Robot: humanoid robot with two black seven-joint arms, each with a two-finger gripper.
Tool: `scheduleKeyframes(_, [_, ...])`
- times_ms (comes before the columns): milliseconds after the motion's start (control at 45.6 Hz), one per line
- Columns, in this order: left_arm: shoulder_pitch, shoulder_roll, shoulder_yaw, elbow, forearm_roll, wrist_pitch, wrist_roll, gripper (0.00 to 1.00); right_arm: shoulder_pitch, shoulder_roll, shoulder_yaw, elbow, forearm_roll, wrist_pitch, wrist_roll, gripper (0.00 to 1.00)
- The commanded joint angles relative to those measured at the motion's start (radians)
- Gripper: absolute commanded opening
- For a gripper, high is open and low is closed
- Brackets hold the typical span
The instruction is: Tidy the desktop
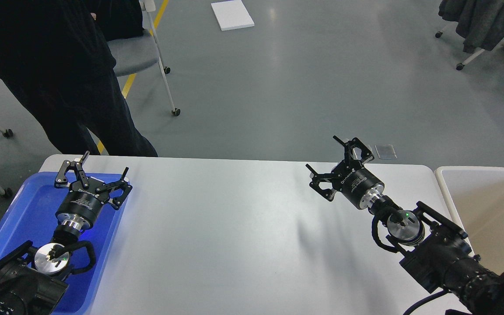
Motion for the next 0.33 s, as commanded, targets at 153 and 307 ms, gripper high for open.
scheduleKeyframes(153, [0.0, -0.001, 0.0, 0.0, 0.0, 0.0, 0.0, 1.0, -0.04, -0.012, 0.026, -0.038, 0.0, 0.01, 0.002, 1.0])
scheduleKeyframes(307, [0.0, -0.001, 0.0, 0.0, 0.0, 0.0, 0.0, 1.0, -0.056, -0.022, 0.038, -0.037, 0.0, 0.01, 0.002, 1.0])
